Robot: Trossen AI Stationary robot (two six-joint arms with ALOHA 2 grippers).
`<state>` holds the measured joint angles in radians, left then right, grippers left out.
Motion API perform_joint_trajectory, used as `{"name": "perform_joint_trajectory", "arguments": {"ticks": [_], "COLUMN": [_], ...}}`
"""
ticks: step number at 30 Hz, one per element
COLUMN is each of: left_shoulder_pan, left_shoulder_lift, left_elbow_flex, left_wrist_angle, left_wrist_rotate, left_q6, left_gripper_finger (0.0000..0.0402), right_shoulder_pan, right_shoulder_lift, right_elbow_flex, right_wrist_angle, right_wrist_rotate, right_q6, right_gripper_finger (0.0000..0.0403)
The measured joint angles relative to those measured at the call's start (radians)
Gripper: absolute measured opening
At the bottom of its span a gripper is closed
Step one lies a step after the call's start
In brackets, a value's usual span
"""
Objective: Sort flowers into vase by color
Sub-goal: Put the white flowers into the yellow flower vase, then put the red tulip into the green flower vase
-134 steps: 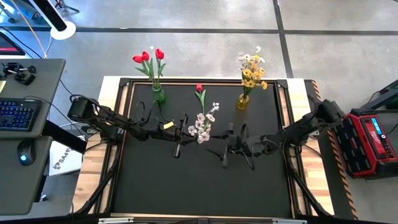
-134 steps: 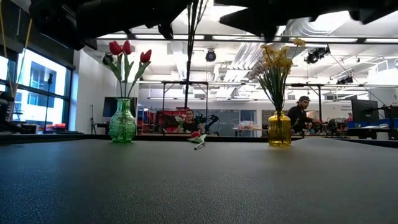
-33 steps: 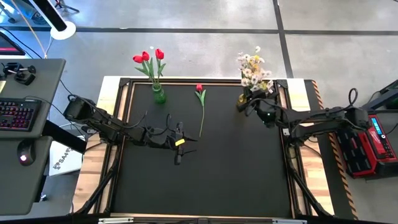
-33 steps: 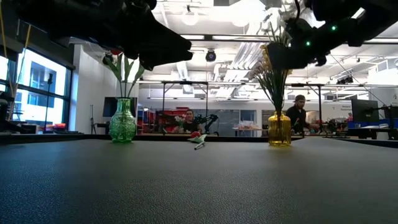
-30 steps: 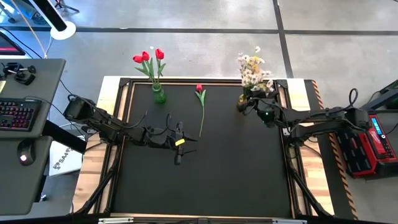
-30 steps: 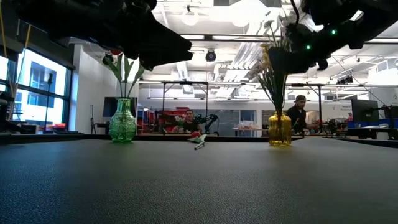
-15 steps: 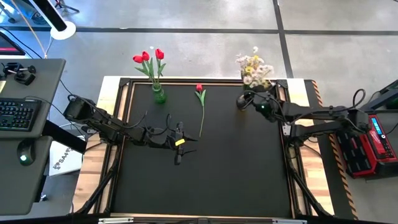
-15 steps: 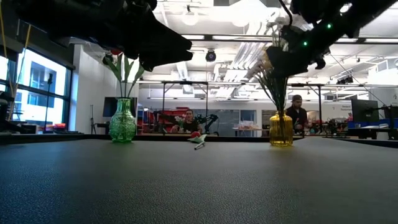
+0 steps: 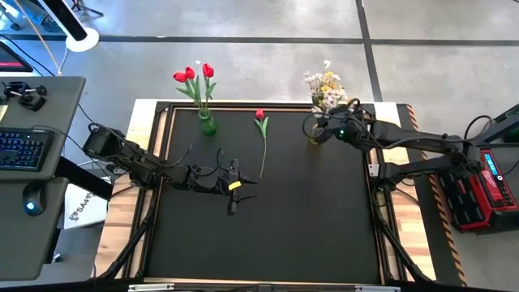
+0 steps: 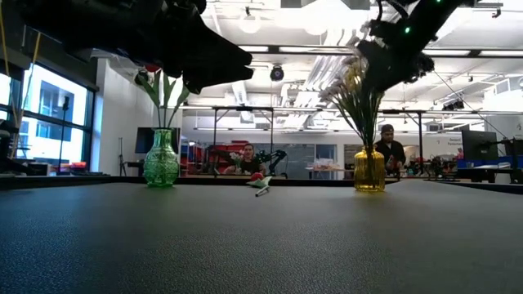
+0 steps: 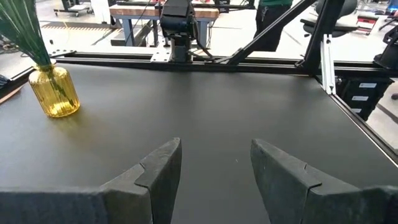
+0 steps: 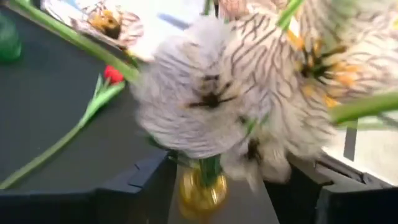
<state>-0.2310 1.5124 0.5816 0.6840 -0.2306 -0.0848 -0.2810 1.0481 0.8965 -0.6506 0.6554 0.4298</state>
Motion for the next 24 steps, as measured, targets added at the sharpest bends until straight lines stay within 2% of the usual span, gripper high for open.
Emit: {"name": "perform_joint_trajectory", "arguments": {"ticks": [5, 9, 14, 18, 21, 24], "left_shoulder_pan": [0.000, 0.002, 0.007, 0.029, 0.052, 0.072], "left_shoulder_lift": [0.000, 0.000, 0.000, 0.000, 0.000, 0.004], "left_elbow_flex": [0.000, 0.000, 0.000, 0.000, 0.000, 0.001], "left_wrist_angle": [-0.009, -0.020, -0.054, -0.064, -0.075, -0.101], "left_wrist_rotate": [-0.001, -0.049, -0.116, -0.128, -0.132, -0.209], "left_q6": [-0.032, -0.071, -0.106, -0.170, -0.226, -0.261], "left_gripper_finger": [0.0182, 0.0182, 0.0182, 0.0182, 0.0182, 0.0182], "right_shoulder_pan": [0.000, 0.013, 0.066, 0.122, 0.178, 0.253], "right_shoulder_lift": [0.000, -0.001, -0.003, -0.003, -0.003, -0.003], "right_elbow_flex": [0.136, 0.164, 0.133, 0.102, 0.049, -0.034], "right_wrist_angle": [-0.293, -0.404, -0.429, -0.414, -0.362, -0.261], "right_wrist_rotate": [-0.160, -0.302, -0.319, -0.317, -0.323, -0.336], "right_q6": [0.072, 0.095, 0.105, 0.123, 0.127, 0.171], "right_gripper_finger": [0.0196, 0.0190, 0.0184, 0.0183, 0.0183, 0.0183]}}
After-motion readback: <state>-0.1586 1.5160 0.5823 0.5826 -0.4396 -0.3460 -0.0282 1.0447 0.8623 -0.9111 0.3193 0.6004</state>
